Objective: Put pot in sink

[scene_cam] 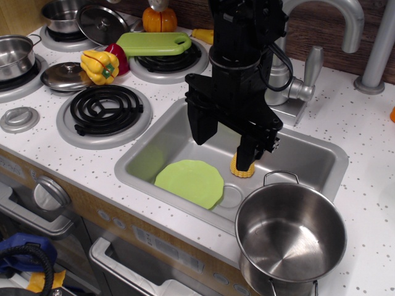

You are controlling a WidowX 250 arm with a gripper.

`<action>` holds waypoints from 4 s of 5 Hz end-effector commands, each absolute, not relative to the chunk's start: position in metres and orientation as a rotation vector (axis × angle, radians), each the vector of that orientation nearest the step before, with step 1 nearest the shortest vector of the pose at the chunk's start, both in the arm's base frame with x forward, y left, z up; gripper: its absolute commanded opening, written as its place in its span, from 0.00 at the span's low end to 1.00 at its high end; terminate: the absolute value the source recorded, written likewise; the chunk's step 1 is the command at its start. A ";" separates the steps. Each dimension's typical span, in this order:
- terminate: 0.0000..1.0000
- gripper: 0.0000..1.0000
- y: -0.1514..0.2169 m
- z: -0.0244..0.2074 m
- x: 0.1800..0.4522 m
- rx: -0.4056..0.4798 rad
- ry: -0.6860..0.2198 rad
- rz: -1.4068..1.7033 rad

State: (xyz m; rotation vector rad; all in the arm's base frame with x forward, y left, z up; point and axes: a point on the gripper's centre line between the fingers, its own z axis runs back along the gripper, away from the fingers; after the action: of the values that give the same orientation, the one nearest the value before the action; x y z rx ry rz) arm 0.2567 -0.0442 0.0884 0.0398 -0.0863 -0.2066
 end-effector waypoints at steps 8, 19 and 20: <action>0.00 0.00 -0.091 0.035 0.235 -0.029 -0.259 -0.020; 0.00 1.00 -0.017 0.012 0.322 0.134 -0.472 -0.279; 0.00 1.00 -0.017 0.012 0.322 0.134 -0.472 -0.279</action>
State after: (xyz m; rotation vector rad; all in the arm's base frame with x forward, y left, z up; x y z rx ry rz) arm 0.3198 -0.0200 0.0061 0.1293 -0.4519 -0.2855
